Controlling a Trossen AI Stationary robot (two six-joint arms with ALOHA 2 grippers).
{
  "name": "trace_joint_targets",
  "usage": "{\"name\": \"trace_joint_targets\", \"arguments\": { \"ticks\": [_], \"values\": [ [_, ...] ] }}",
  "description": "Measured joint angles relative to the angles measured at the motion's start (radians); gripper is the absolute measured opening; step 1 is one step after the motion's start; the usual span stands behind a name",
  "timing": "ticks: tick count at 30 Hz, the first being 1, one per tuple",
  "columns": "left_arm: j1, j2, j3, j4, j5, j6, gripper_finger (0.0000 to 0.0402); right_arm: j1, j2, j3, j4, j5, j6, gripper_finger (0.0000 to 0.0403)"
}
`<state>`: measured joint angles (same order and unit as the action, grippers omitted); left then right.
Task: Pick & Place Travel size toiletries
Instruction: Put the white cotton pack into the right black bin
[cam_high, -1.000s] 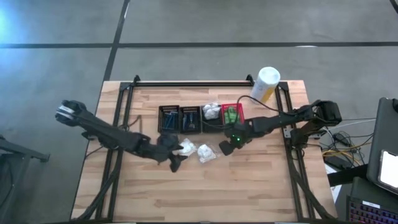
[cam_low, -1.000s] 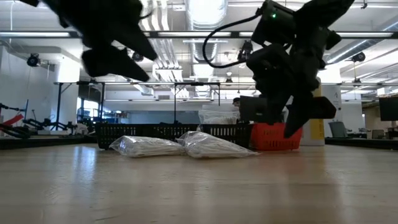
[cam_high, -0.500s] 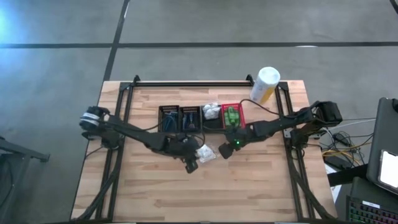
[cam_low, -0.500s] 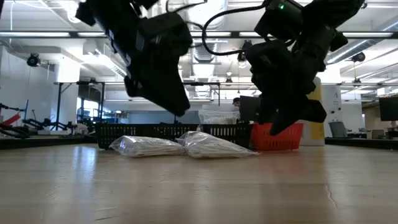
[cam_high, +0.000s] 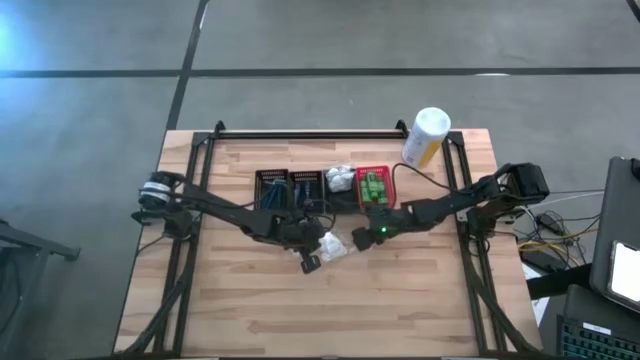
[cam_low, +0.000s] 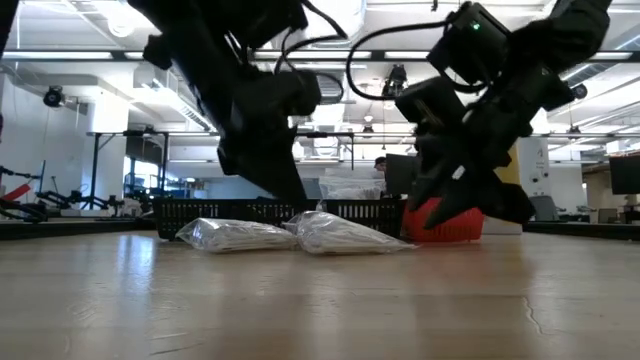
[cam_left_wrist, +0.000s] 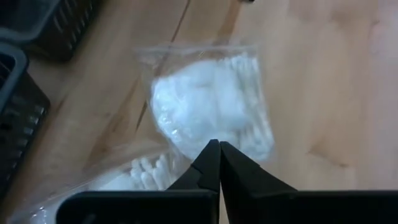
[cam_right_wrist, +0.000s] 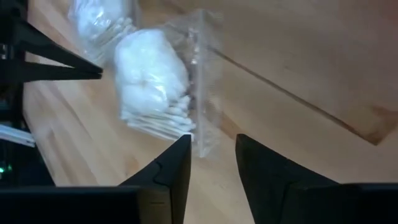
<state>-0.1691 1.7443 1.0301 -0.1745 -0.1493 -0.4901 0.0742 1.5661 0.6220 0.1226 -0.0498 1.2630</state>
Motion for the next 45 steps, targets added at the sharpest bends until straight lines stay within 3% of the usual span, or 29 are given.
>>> {"name": "trace_joint_targets", "arguments": {
  "ticks": [13, 25, 33, 45],
  "values": [
    [0.014, 0.124, -0.001, 0.113, 0.033, -0.026, 0.0022, 0.028, 0.000, -0.046, 0.027, -0.003, 0.052, 0.0153],
    [0.014, 0.122, -0.002, 0.099, 0.063, -0.037, 0.0014, 0.027, 0.055, -0.036, 0.137, -0.004, 0.065, 0.0185],
    [0.014, 0.121, -0.002, 0.076, 0.087, -0.038, 0.0014, 0.027, 0.157, 0.025, 0.170, -0.013, 0.054, 0.0170],
    [0.014, 0.121, -0.003, 0.066, 0.109, -0.034, 0.0014, 0.013, 0.136, 0.072, 0.177, -0.012, 0.016, 0.0149]
  ]
}}
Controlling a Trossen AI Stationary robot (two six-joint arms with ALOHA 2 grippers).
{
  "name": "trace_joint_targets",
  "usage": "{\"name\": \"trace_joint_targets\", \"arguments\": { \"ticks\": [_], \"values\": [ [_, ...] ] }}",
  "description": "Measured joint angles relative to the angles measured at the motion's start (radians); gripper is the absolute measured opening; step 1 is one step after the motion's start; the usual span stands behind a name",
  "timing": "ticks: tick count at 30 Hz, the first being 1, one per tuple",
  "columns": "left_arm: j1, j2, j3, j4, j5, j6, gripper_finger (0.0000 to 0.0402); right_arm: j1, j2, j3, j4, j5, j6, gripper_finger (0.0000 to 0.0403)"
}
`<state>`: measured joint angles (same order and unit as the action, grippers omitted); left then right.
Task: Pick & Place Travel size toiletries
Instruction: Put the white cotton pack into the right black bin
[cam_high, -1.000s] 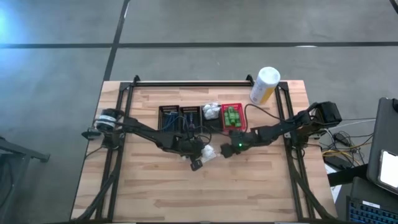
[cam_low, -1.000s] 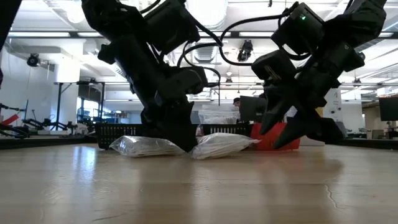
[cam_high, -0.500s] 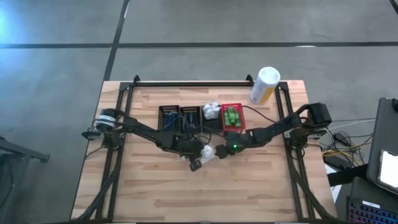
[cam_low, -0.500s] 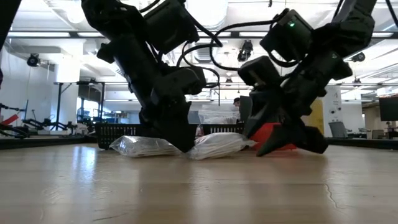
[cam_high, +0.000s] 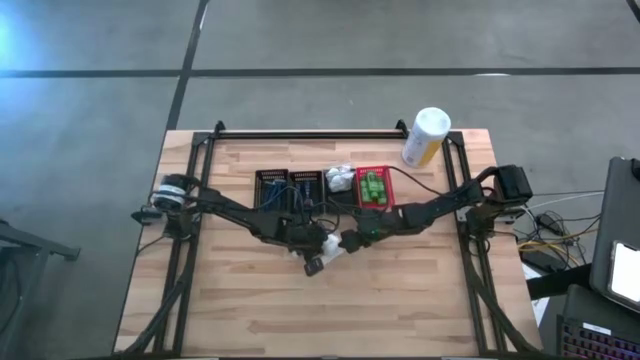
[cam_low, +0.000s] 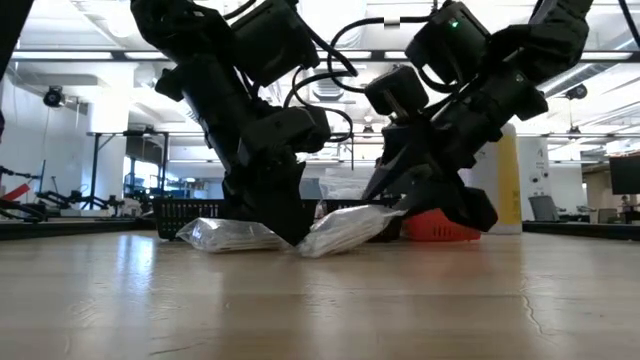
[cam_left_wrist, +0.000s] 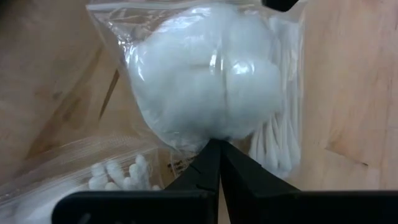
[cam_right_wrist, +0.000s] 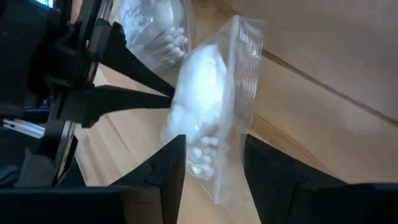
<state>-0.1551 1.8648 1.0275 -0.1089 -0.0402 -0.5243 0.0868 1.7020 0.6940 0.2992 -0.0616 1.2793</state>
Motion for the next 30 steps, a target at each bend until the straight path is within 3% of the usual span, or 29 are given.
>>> {"name": "trace_joint_targets", "arguments": {
  "ticks": [14, 21, 30],
  "values": [
    [-0.001, 0.000, -0.001, 0.002, 0.000, 0.007, 0.0014, -0.012, 0.081, 0.022, 0.057, -0.041, -0.007, 0.0160],
    [-0.005, 0.000, -0.001, -0.002, 0.004, -0.004, 0.0014, -0.012, 0.064, 0.026, 0.103, -0.034, -0.031, 0.0119],
    [-0.010, -0.030, 0.016, -0.009, 0.007, -0.025, 0.0014, -0.010, 0.052, 0.026, 0.101, -0.025, -0.112, 0.0038]
  ]
}}
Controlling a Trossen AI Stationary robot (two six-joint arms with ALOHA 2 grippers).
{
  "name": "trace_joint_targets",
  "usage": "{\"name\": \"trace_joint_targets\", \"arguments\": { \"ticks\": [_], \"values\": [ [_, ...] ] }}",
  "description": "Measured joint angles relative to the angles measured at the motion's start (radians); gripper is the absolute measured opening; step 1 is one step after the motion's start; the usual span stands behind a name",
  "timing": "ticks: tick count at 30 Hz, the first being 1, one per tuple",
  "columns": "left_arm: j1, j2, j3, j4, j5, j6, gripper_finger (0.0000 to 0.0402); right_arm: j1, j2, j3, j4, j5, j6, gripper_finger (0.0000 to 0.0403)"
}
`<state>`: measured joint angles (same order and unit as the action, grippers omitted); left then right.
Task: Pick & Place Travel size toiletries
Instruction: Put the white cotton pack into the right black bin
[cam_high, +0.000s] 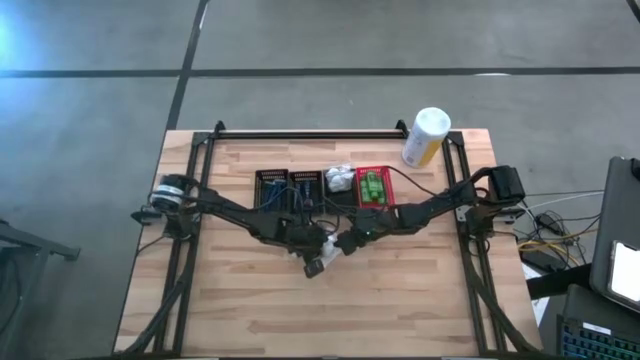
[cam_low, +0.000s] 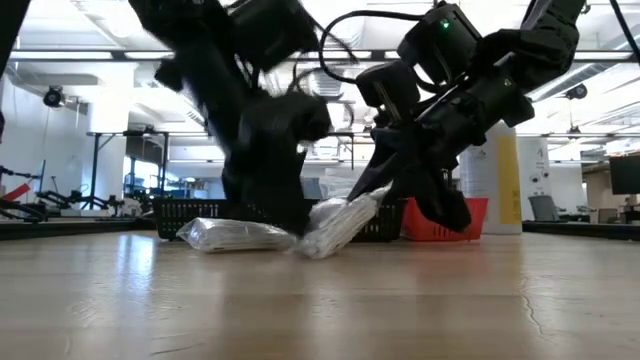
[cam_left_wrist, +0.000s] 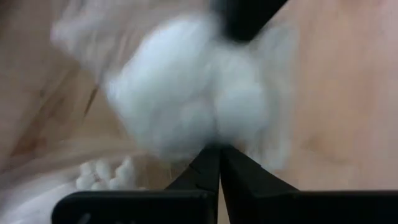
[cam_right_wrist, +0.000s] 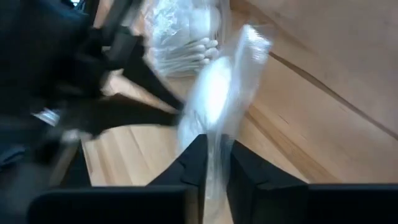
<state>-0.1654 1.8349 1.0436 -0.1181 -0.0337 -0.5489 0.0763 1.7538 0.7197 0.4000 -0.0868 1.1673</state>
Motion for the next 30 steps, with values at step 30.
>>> {"name": "trace_joint_targets", "arguments": {
  "ticks": [30],
  "values": [
    [0.000, -0.544, 0.014, -0.043, -0.118, 0.006, 0.0014, -0.017, -0.283, 0.380, -0.910, 0.129, -0.863, 0.0012]
  ]
}}
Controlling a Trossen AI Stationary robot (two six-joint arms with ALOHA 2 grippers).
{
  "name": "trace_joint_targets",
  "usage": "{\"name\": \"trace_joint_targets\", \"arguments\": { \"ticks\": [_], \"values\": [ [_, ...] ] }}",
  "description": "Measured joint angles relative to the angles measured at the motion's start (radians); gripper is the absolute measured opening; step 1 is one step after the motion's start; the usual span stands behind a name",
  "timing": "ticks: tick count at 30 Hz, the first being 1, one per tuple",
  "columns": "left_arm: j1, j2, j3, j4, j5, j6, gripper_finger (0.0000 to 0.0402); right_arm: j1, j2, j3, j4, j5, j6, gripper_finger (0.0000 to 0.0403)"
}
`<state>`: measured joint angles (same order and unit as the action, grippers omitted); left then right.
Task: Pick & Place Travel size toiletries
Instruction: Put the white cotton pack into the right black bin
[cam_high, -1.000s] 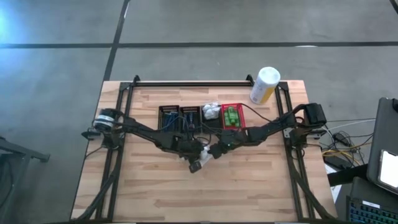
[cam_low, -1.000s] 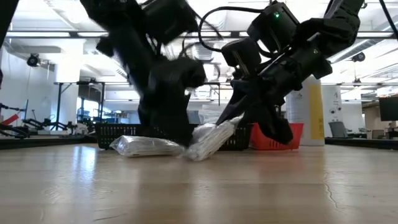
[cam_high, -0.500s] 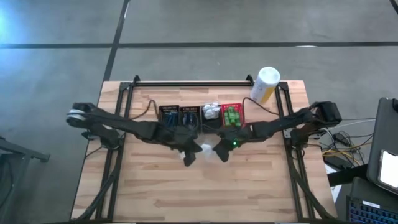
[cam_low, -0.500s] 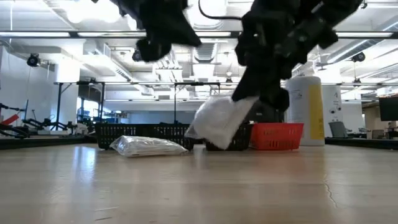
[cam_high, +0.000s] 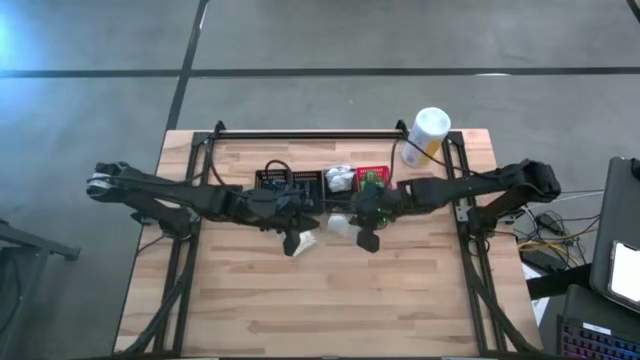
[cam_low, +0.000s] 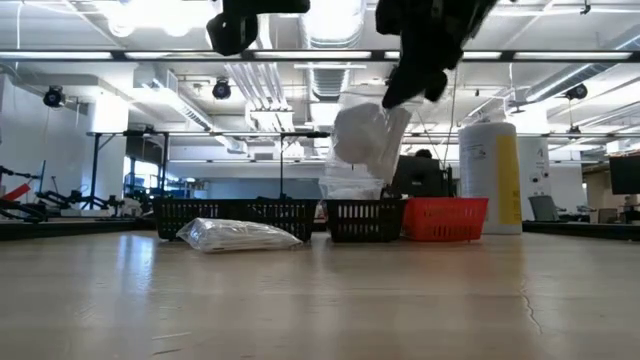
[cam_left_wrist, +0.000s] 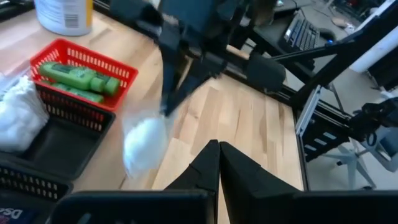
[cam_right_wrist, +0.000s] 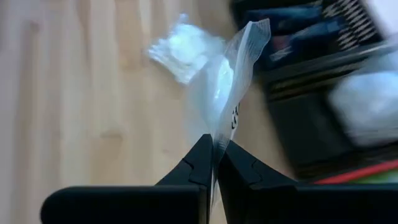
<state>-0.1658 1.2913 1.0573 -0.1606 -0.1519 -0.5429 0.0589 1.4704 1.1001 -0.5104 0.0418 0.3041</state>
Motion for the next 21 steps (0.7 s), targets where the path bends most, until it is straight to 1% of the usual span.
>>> {"name": "trace_joint_targets", "arguments": {
  "ticks": [4, 12, 14, 16, 19, 21],
  "values": [
    [0.000, -0.003, 0.000, 0.002, -0.007, 0.000, 0.0014, -0.050, 0.021, 0.115, -0.138, 0.043, -0.142, 0.0012],
    [-0.008, -0.013, 0.000, 0.002, -0.004, -0.054, 0.0014, -0.244, 0.070, 0.253, -0.222, 0.039, -0.377, 0.0010],
    [-0.009, -0.024, 0.000, 0.003, -0.004, -0.055, 0.0014, -0.287, 0.090, 0.281, -0.249, 0.025, -0.430, 0.0009],
    [-0.009, -0.031, 0.000, 0.002, -0.003, -0.063, 0.0014, -0.321, 0.115, 0.303, -0.269, -0.015, -0.482, 0.0009],
    [-0.009, -0.046, 0.000, 0.001, -0.003, -0.064, 0.0014, -0.350, 0.166, 0.327, -0.298, -0.064, -0.536, 0.0009],
    [-0.009, -0.060, 0.000, -0.005, -0.004, -0.064, 0.0014, -0.355, 0.204, 0.344, -0.333, -0.078, -0.564, 0.0009]
  ]
}}
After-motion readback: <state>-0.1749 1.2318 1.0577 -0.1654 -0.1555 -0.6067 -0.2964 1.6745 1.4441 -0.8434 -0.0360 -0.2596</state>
